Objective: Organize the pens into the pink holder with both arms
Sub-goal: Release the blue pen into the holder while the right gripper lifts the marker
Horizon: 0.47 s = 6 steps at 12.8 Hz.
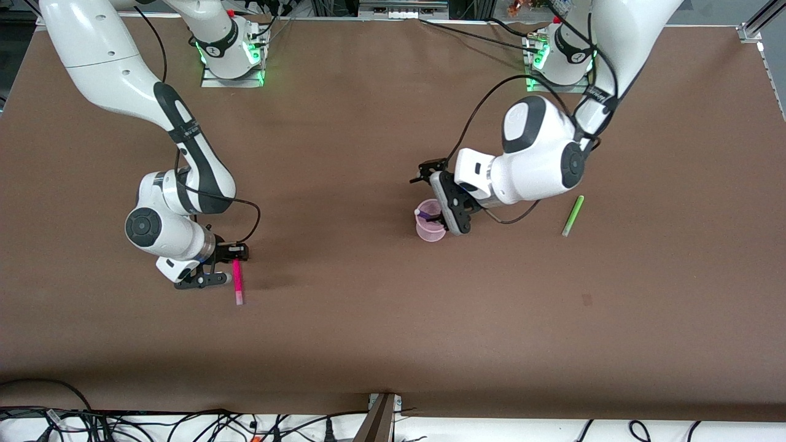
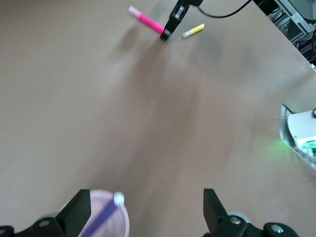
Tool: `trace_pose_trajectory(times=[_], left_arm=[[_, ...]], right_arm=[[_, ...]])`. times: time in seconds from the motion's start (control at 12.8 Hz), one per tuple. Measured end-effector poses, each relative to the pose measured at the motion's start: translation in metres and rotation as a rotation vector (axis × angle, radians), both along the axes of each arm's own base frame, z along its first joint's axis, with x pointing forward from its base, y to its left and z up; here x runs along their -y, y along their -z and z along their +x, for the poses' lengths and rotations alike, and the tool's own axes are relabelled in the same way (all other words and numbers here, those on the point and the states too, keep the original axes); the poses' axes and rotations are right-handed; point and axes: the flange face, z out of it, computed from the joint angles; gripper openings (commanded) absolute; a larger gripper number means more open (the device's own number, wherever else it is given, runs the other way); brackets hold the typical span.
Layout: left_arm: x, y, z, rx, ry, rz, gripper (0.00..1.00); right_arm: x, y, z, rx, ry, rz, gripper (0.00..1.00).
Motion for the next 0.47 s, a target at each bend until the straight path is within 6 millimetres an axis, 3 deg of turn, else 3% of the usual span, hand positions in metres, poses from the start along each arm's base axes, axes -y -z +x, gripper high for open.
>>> trace_pose_trajectory(times=[0.16, 0.31, 0.47], left_arm=[[-0.043, -0.017, 0.006, -0.096, -0.018, 0.160, 1.00], [-0.086, -0.058, 0.019, -0.135, -0.030, 0.374, 1.00], [-0.110, -0.103, 0.026, -0.137, -0.094, 0.564, 1.00]], right_arm=[[0.001, -0.001, 0.000, 0.002, 0.000, -0.002, 0.26], [0.001, -0.001, 0.001, 0.003, 0.000, -0.002, 0.19], [0.001, -0.001, 0.001, 0.003, -0.001, -0.002, 0.12]])
